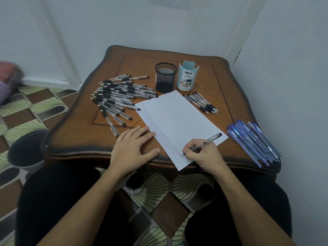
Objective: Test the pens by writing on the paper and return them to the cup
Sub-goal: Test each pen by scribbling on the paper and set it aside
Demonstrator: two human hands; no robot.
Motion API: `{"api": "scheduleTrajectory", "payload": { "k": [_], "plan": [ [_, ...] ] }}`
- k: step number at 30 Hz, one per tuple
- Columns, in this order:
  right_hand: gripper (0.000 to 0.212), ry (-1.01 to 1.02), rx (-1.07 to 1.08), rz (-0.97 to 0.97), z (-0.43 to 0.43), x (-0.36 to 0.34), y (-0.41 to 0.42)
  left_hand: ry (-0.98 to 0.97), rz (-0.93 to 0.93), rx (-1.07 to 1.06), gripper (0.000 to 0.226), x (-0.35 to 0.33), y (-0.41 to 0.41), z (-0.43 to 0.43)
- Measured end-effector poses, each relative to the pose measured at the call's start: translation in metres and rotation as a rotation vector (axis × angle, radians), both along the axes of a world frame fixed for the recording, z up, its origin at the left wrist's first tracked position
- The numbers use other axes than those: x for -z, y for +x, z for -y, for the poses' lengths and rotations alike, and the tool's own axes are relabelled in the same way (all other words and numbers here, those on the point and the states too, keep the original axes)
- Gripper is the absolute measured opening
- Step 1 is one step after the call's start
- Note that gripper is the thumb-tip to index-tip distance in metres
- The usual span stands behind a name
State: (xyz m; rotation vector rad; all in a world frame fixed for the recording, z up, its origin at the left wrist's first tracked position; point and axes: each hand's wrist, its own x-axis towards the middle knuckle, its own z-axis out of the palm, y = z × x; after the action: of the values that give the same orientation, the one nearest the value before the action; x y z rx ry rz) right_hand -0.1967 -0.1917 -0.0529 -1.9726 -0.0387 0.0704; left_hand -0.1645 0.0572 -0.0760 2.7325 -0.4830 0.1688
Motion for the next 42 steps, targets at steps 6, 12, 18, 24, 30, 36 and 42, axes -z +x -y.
{"api": "scheduleTrajectory", "payload": {
  "k": [6, 12, 18, 24, 30, 36, 42],
  "plan": [
    [0.018, 0.000, 0.001, 0.008, 0.0010, 0.0013, 0.0008, 0.002, -0.002, 0.000, 0.076, 0.0000, 0.0003, 0.0004],
    [0.019, 0.070, 0.050, 0.024, 0.0020, 0.0025, 0.0005, -0.004, -0.002, -0.002, 0.076, -0.0009, -0.0008, 0.0000],
    [0.016, 0.042, 0.035, 0.023, 0.0007, 0.0022, -0.0005, -0.008, 0.001, 0.001, 0.076, -0.0007, -0.0007, 0.0002],
    [0.017, 0.025, 0.030, 0.019, 0.0019, 0.0027, -0.0003, -0.003, -0.002, 0.002, 0.077, -0.0017, -0.0011, 0.0006],
    [0.015, 0.034, 0.052, 0.033, 0.0010, 0.0043, -0.0001, 0.001, 0.002, -0.003, 0.076, -0.0017, -0.0010, 0.0007],
    [0.017, 0.020, 0.030, 0.033, 0.0029, 0.0052, 0.0006, 0.005, 0.008, -0.002, 0.075, -0.0005, -0.0006, 0.0004],
    [0.015, 0.054, 0.039, 0.027, 0.0024, 0.0053, 0.0012, -0.001, -0.001, 0.002, 0.076, -0.0003, -0.0001, 0.0000]
  ]
}}
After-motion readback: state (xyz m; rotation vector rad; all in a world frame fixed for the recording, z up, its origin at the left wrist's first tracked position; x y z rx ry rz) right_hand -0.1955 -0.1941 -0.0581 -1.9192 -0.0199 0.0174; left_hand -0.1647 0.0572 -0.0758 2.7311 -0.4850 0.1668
